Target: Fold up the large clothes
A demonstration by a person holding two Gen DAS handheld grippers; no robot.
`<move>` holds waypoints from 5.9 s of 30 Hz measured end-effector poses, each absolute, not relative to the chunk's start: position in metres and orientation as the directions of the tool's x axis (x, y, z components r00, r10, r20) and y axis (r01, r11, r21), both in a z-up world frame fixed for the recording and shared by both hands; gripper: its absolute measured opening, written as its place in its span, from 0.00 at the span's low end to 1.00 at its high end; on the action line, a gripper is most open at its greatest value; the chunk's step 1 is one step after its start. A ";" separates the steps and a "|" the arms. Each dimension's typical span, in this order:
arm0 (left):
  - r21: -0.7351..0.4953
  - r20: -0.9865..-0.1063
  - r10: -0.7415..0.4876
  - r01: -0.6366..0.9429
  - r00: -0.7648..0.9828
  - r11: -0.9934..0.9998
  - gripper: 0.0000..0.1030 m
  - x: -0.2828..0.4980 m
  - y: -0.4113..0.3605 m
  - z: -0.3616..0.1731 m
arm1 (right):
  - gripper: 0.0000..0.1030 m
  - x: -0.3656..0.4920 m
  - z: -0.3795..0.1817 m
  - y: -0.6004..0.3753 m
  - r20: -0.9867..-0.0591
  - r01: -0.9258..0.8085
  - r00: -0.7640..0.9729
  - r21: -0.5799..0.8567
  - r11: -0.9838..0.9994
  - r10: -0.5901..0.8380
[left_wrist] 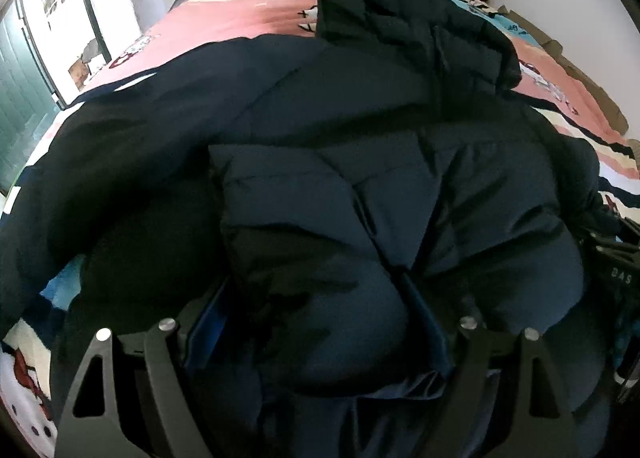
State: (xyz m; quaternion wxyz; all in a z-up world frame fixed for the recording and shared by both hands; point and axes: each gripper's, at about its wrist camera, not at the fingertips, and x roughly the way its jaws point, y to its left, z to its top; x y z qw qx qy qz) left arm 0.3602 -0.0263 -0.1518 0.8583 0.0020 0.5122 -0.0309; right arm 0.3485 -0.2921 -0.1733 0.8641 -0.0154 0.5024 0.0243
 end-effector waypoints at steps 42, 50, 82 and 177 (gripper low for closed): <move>-0.619 -0.763 -0.139 -0.651 0.631 0.439 0.77 0.168 0.424 -0.136 | 0.82 0.087 -0.062 -0.381 -0.798 0.299 0.594 0.101 0.949 -0.102; -0.707 -0.698 -0.135 -0.647 0.703 0.287 0.47 0.170 0.452 -0.151 | 0.82 0.074 -0.066 -0.404 -0.804 0.342 0.577 0.079 0.936 -0.143; -0.460 -0.559 -0.272 -0.020 0.783 0.887 0.13 0.301 0.163 0.085 | 0.82 0.064 -0.081 -0.422 -0.784 0.352 0.613 0.155 0.923 -0.102; -0.063 -0.816 -0.197 0.255 0.544 0.965 0.47 0.408 0.022 -0.159 | 0.86 0.328 -0.175 -0.236 -0.835 -0.166 0.539 0.019 0.986 0.107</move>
